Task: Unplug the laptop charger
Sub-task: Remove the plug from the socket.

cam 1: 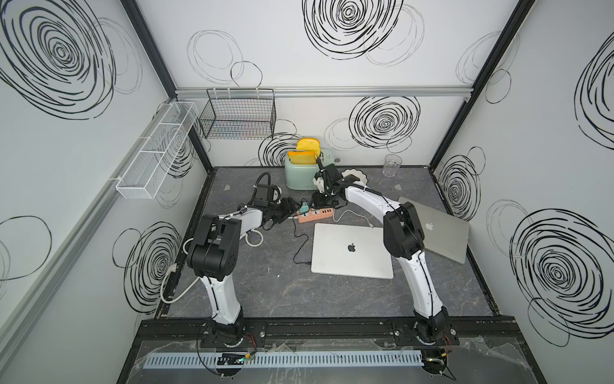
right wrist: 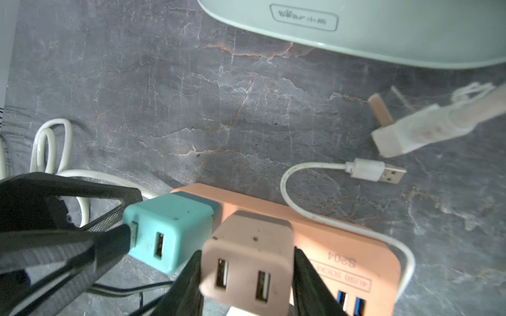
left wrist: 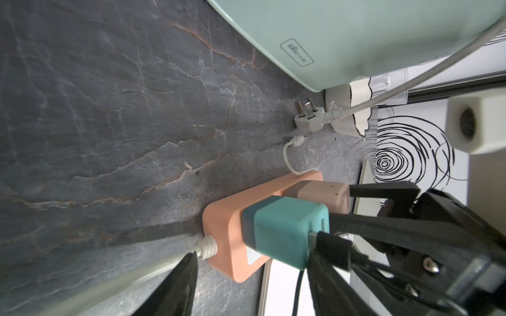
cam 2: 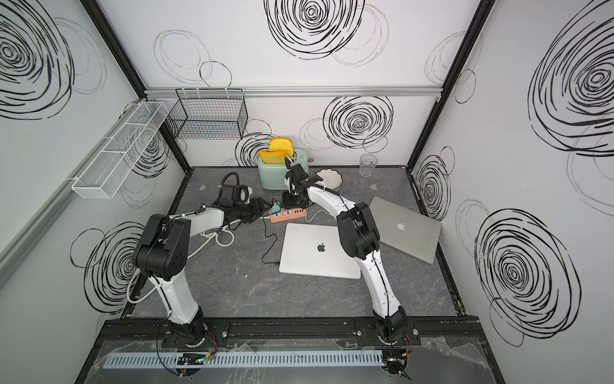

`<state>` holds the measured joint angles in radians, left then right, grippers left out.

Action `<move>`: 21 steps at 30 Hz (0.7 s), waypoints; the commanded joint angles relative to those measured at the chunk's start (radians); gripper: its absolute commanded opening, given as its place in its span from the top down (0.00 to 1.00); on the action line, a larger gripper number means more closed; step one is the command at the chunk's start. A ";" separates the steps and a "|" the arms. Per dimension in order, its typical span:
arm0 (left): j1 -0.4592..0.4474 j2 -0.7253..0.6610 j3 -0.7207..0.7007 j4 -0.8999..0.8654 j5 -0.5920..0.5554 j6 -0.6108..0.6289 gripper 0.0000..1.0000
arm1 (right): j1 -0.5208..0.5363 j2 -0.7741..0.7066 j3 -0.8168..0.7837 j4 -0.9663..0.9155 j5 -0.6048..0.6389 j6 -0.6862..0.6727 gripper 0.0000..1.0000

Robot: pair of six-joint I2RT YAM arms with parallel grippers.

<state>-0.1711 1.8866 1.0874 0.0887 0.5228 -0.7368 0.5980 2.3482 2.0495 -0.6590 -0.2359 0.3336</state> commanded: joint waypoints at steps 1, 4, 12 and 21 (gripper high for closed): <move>-0.008 0.012 -0.005 0.019 0.002 -0.006 0.33 | 0.020 0.017 0.011 -0.058 0.010 -0.012 0.67; -0.007 0.010 -0.021 0.026 0.006 -0.006 0.33 | 0.029 0.010 0.011 -0.073 0.016 -0.018 0.70; -0.012 -0.005 -0.077 0.042 0.002 0.001 0.33 | 0.054 -0.012 0.015 -0.136 0.063 -0.029 0.74; -0.031 0.002 -0.138 0.048 -0.025 0.017 0.33 | 0.060 0.038 0.162 -0.271 0.057 -0.018 0.77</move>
<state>-0.1810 1.8709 0.9920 0.2035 0.5453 -0.7372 0.6418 2.3703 2.1464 -0.8257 -0.1200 0.3099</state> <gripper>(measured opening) 0.671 0.442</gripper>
